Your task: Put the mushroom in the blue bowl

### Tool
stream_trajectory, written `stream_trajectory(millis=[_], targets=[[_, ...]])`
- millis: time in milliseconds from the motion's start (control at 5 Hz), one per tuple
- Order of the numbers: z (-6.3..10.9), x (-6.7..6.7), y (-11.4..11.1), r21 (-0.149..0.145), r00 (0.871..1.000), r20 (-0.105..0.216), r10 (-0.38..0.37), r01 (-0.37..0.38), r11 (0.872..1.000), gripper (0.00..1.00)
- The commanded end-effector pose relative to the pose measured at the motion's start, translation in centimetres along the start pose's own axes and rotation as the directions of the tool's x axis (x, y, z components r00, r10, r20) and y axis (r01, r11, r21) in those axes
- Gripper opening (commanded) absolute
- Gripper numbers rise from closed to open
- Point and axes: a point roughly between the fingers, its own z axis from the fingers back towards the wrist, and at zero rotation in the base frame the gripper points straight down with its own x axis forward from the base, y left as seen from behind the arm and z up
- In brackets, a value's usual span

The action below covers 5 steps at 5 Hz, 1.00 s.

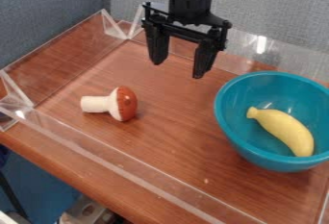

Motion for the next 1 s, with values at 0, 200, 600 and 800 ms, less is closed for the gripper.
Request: stream_trajectory(millis=[0,200,600,800], targets=[[-1.3,-1.1,1.0,0.011,0.997,-0.030,-0.073,0.074,0.997,1.00],[-3.0,-2.8,3.4,0.040,0.974,-0.065,-0.219,0.222,0.974,1.00],[-3.6,-1.6,10.1,0.076,0.827,-0.068,-0.558,0.562,0.824,1.00],[-5.3,-2.2,11.0,0.076,0.739,-0.077,-0.670,0.674,0.735,1.00]])
